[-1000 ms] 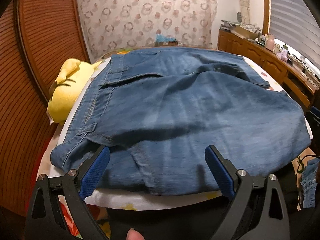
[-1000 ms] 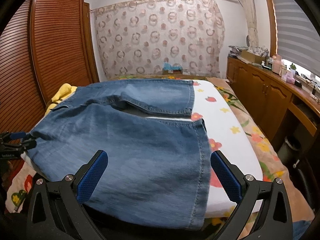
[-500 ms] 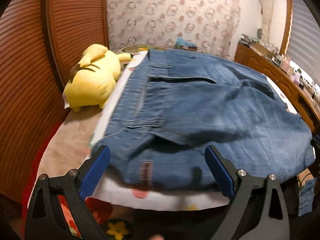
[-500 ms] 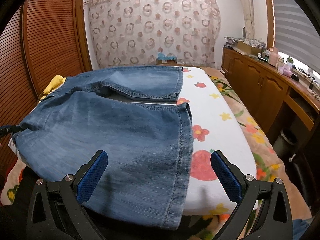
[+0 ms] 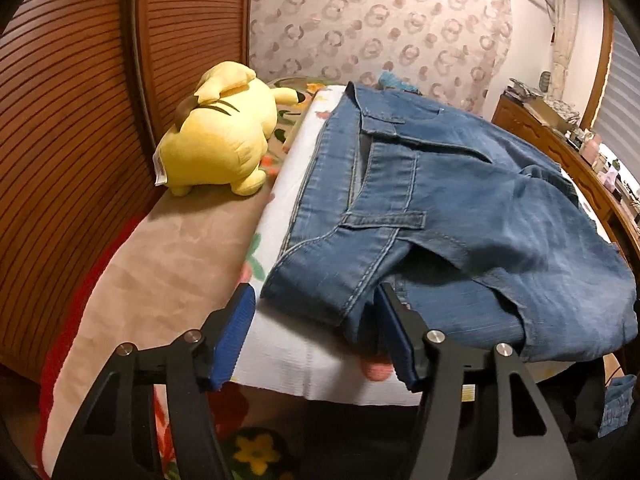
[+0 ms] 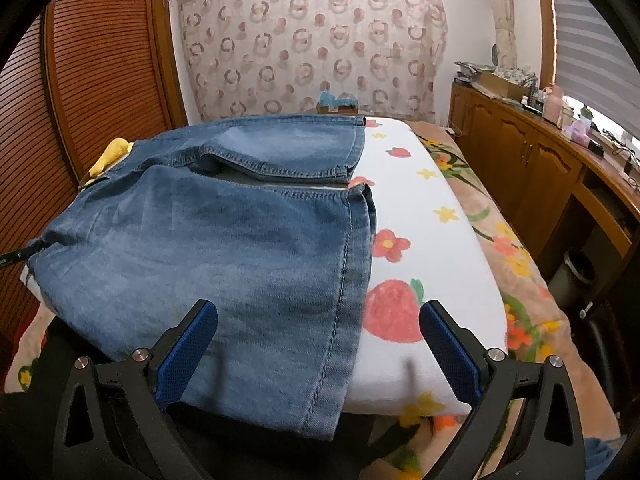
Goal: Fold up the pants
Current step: 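Move both tools toward the jeans' leg hems, then close the right gripper on the hem while the left gripper grasps the other hem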
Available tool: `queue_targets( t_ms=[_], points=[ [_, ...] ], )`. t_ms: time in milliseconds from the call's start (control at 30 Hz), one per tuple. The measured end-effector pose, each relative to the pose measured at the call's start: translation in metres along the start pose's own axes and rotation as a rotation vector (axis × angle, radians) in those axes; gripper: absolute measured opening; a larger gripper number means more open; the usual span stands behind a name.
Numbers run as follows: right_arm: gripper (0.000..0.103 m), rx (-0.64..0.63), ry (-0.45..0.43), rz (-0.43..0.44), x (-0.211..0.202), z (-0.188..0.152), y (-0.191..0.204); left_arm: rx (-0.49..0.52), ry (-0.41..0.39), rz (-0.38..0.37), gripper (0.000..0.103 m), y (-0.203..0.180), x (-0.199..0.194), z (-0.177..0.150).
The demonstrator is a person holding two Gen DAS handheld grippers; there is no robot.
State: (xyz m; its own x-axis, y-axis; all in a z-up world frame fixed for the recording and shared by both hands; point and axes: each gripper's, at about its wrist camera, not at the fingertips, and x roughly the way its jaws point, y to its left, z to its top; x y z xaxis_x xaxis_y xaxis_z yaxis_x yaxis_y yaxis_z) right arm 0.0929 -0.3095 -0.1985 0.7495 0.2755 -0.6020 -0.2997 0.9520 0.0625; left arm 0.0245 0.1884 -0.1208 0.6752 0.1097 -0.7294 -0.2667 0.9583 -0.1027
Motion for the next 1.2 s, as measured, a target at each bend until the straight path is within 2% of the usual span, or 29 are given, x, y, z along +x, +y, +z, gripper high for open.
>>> queue_targets(
  t_ms=[267, 400, 600, 633, 667, 767, 867, 1133, 1200],
  points=[
    [0.094, -0.010, 0.033, -0.001, 0.001, -0.002, -0.007, -0.009, -0.028, -0.026, 0.049, 0.004, 0.000, -0.004],
    [0.086, -0.011, 0.051, 0.002, 0.004, -0.003, -0.008, -0.005, -0.037, -0.020, 0.048, 0.003, 0.003, -0.005],
    [0.083, -0.013, 0.079, 0.011, 0.007, -0.009, -0.010, 0.010, -0.048, -0.006, 0.048, 0.001, 0.005, -0.005],
    [0.082, -0.024, 0.075, 0.006, 0.006, -0.011, -0.010, 0.013, -0.053, -0.012, 0.044, 0.002, 0.004, -0.006],
    [0.082, -0.028, 0.074, 0.004, 0.006, -0.011, -0.010, 0.009, -0.060, -0.035, 0.033, 0.002, 0.002, -0.006],
    [0.080, -0.032, 0.074, 0.002, 0.004, -0.012, -0.012, 0.015, -0.085, -0.062, 0.021, -0.001, -0.006, -0.006],
    [0.069, -0.038, 0.074, 0.000, 0.002, -0.011, -0.010, 0.026, -0.123, -0.067, 0.017, -0.006, -0.016, -0.002],
    [0.027, -0.080, 0.072, 0.016, 0.000, -0.009, -0.003, 0.036, -0.183, -0.097, 0.016, -0.014, -0.034, 0.013],
    [0.022, -0.072, 0.069, 0.030, -0.001, -0.009, -0.005, 0.040, -0.196, -0.105, 0.016, -0.016, -0.038, 0.015]
  ],
)
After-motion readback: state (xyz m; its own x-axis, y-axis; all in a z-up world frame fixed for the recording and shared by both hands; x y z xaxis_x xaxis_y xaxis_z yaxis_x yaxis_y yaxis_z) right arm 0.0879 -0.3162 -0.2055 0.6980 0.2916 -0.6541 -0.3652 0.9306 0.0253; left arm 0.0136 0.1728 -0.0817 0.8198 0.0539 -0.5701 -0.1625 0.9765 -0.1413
